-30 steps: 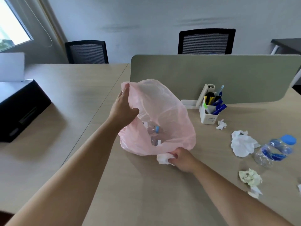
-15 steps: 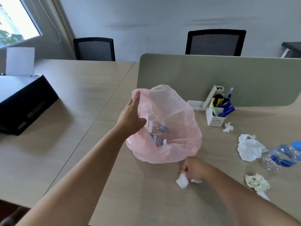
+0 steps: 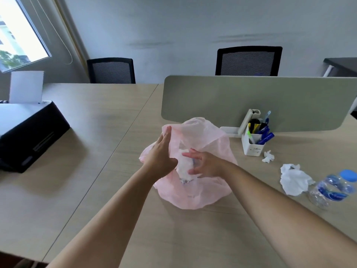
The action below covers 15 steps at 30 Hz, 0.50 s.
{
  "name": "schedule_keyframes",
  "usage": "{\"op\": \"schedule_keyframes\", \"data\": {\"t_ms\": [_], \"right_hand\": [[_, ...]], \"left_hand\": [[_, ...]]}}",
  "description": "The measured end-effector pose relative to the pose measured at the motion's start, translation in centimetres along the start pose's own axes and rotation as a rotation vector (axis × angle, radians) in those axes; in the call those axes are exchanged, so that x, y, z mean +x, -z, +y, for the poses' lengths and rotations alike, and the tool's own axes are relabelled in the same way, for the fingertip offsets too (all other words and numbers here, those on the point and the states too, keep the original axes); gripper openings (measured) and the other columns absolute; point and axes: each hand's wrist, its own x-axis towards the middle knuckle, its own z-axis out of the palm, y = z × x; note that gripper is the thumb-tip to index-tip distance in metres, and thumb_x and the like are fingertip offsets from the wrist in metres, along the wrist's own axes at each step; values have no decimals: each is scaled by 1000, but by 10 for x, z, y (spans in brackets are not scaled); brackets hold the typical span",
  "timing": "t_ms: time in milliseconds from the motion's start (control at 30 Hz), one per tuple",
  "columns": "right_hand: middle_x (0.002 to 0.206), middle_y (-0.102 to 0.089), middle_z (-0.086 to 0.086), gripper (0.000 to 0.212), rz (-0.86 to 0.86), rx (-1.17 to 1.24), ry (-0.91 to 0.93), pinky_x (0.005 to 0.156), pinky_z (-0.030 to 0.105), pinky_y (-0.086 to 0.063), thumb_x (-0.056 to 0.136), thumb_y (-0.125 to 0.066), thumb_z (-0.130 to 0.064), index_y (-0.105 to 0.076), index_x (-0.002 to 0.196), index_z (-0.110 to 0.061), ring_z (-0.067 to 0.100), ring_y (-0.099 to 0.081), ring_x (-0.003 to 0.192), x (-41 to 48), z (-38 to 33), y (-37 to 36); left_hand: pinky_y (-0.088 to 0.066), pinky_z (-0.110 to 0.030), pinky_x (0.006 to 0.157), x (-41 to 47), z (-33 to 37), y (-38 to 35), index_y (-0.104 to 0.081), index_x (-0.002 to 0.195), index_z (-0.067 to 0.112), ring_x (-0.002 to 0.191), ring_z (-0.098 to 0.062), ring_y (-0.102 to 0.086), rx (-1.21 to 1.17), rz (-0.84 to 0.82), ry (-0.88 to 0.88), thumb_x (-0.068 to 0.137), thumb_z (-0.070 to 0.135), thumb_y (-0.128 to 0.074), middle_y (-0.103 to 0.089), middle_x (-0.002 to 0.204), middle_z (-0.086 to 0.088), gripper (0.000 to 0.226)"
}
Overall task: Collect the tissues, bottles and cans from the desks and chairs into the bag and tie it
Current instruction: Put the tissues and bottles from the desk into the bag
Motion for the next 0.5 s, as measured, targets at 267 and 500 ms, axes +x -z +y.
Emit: {"op": "schedule_keyframes", "data": {"t_ms": [267,500], "right_hand": [[82,-69,1,35,685,168,9,65,16,-47,84,-44,7,-70,83,-18,11,-62,74,-27,40,59],[123,-60,3,45,457,-92,-280,85,28,-46,79,-54,5,-62,117,-18,20,-57,107,-27,124,34]], "left_hand": [[-30,-32,107,24,-10,17,-1,152,13,145,-22,-21,38,128,75,79,1,-57,-12,160,-3,93],[-35,-42,109,48,-42,60,-7,152,13,140,-32,-28,-28,317,243,81,0,-58,-20,158,-7,89]]}}
